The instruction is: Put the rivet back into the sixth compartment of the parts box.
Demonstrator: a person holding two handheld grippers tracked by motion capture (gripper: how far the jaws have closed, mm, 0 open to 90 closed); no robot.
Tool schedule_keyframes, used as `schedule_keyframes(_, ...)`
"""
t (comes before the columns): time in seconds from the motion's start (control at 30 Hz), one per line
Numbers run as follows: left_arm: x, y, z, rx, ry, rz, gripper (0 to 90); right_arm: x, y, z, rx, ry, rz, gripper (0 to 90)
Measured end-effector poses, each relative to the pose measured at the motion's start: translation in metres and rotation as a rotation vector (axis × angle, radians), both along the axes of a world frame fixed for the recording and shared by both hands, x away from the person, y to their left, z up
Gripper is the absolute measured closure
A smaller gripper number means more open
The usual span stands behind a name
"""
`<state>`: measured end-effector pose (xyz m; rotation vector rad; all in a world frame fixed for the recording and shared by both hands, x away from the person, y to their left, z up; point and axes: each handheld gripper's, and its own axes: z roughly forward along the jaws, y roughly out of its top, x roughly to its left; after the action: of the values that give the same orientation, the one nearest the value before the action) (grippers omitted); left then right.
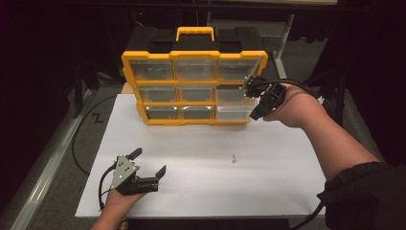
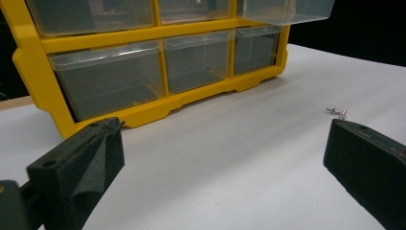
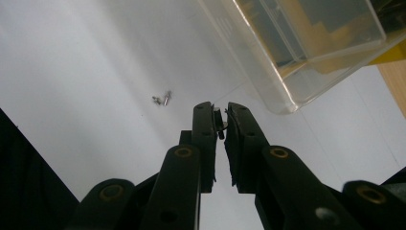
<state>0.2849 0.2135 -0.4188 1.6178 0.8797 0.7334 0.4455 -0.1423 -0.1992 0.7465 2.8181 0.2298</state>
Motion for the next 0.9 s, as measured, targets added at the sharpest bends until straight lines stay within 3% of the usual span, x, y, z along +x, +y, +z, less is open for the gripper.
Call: schedule_keyframes(0.9, 0.000, 0.000, 0.000, -0.005, 0.000, 0.000, 1.1, 0.025, 0.019, 0.008, -0.013, -0.027, 0.004, 84.7)
